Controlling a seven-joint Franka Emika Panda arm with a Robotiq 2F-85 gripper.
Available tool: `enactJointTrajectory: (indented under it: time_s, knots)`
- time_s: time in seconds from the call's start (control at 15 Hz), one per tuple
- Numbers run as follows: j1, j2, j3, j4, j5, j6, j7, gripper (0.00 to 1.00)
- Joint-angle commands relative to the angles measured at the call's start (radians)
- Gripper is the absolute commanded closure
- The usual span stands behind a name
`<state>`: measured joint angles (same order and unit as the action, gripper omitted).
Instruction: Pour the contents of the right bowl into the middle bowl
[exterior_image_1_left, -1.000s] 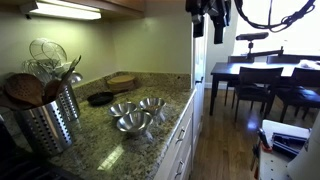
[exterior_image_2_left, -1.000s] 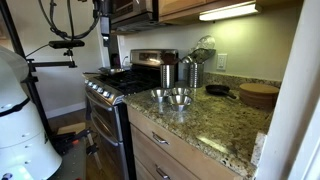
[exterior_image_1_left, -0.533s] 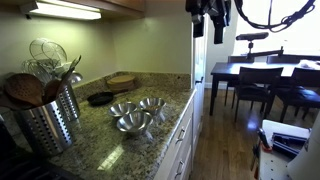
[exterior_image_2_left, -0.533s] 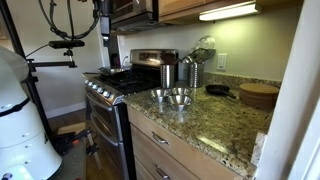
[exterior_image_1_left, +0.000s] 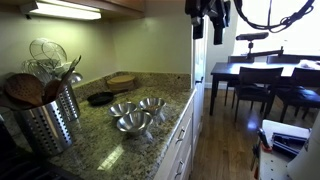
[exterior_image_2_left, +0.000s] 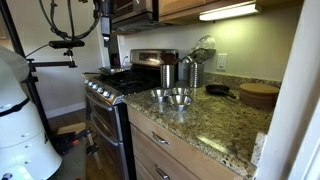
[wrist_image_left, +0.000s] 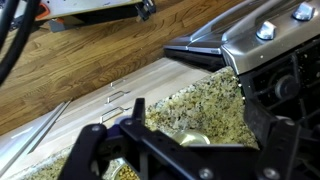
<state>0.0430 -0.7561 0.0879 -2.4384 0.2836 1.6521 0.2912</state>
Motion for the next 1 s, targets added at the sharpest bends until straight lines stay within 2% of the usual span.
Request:
enactJointTrajectory:
  time_s: [0.0, 0.47, 0.93]
  knots:
    - [-0.039, 0.027, 0.024, -0.009, -0.031, 0.045, -0.005, 0.00]
    - [-0.081, 0.105, 0.046, -0.027, -0.185, 0.194, 0.021, 0.00]
    - [-0.141, 0.259, 0.013, -0.078, -0.268, 0.462, 0.069, 0.00]
